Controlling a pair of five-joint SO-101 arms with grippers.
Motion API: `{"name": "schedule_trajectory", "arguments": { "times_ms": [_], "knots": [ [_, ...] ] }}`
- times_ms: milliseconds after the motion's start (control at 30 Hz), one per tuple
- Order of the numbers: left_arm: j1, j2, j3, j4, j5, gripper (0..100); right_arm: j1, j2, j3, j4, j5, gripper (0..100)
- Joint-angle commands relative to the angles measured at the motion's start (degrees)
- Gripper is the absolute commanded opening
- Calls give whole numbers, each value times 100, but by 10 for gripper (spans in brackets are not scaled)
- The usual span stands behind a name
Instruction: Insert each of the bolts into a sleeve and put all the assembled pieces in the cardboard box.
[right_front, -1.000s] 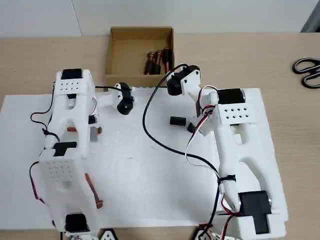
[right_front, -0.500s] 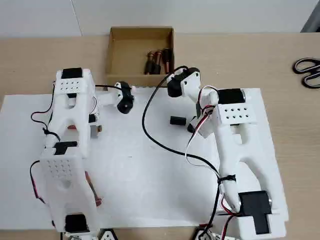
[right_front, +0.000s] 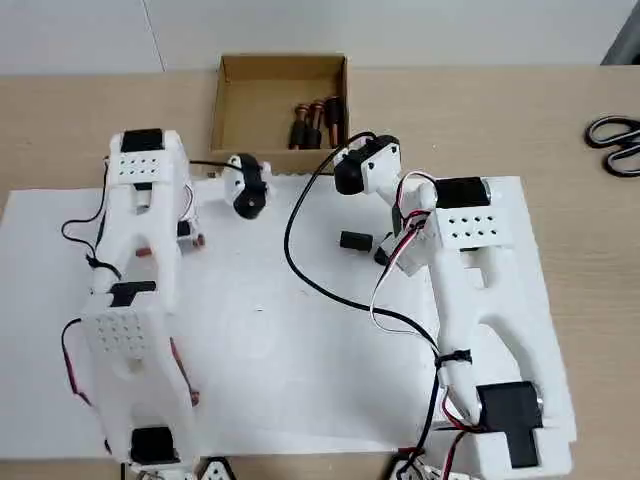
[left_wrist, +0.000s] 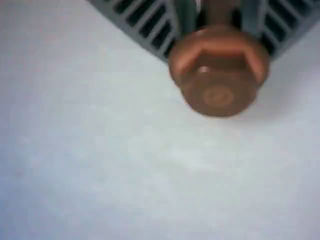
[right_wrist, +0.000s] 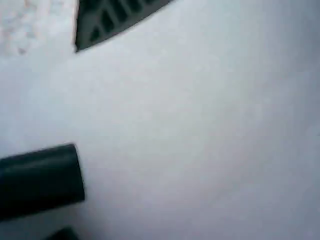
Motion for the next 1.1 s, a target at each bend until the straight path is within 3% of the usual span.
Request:
{"name": "schedule_trajectory", "arguments": {
  "times_ms": [0,300,467,800,1067],
  "knots": [
    [-9,-88,-259,123,-1108,5,-4,-66,-185,22,-53,232],
    [35,-97,-277,123,-545,5,-40,-75,-193,40,-176,231],
    [-9,-97,-743,132,352,5,-127,-57,-193,-145,-211,231],
    [-18,-97,-1262,114,3138,5,-163,48,-378,-848,211,232],
    [-70,-97,-2132,123,5732,5,-171,1147,-1090,-831,378,233]
  ]
}}
